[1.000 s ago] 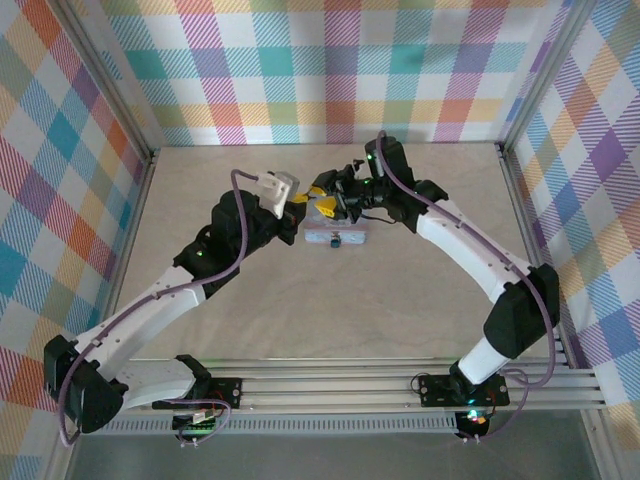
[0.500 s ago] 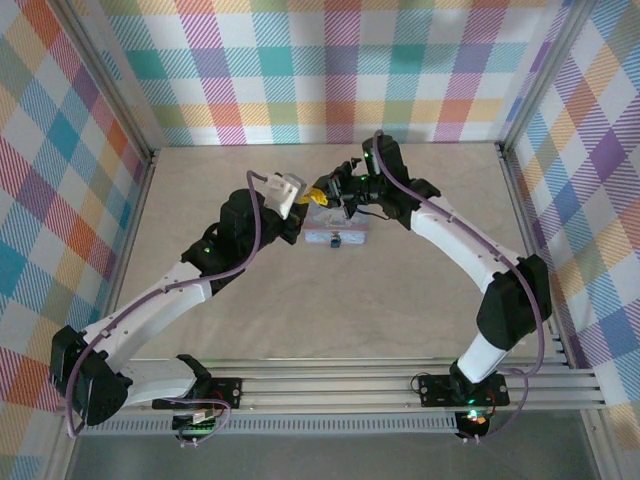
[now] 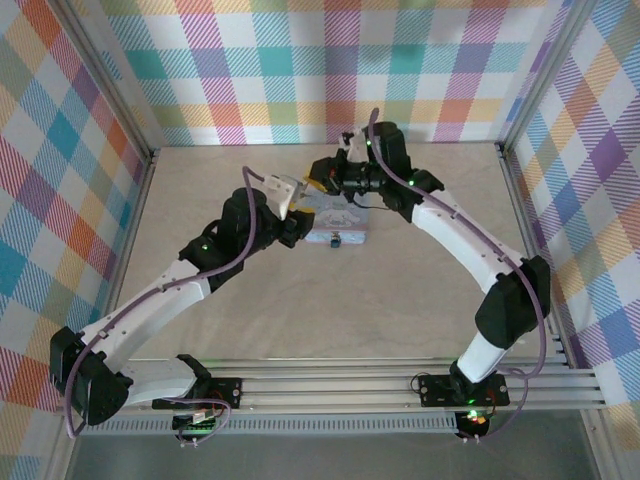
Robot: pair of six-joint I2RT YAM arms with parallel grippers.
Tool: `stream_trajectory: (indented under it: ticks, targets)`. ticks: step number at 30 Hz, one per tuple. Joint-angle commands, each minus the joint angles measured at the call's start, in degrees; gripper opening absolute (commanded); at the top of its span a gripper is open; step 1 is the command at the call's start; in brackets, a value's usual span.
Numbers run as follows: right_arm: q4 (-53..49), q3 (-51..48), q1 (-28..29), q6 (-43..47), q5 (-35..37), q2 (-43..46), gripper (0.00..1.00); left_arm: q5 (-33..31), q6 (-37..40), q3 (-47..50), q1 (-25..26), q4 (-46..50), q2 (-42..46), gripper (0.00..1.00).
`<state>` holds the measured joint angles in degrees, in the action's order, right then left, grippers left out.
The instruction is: Unlock the padlock with the key
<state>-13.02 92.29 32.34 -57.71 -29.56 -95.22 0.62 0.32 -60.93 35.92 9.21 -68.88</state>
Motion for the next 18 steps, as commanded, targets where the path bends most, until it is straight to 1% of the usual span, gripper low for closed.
stream_trajectory:
  ticks: [1,6,9,11,13,15,18]
  targets:
    - [-3.94,3.69,-0.82,22.27,-0.13,1.0,0.0,9.53,-11.6,-0.29,-5.35,1.38,3.27,0.52]
    - [-2.75,3.83,-0.96,39.14,-3.98,1.55,0.0,28.56,-23.3,-1.26,-13.02,-1.8,2.37,0.55]
    - [0.65,1.51,-1.11,45.26,-6.93,2.69,0.0,37.52,-30.17,-1.84,-15.62,-6.75,0.55,0.55]
    - [6.28,-0.98,-1.69,45.75,-10.1,3.58,0.0,43.54,-36.27,-2.32,-16.56,-12.26,-1.49,0.53]
    - [10.91,-2.63,-2.26,44.48,-12.34,4.07,0.0,47.26,-41.37,-2.7,-16.83,-18.09,-3.4,0.5]
    - [14.72,-3.58,-2.97,41.71,-14.44,4.01,0.0,48.77,-45.74,-2.22,-16.81,-23.97,-4.53,0.49]
    - [18.37,-4.2,-3.88,36.53,-16.58,3.45,0.0,47.86,-50.29,-0.59,-16.85,-30.53,-4.99,0.48]
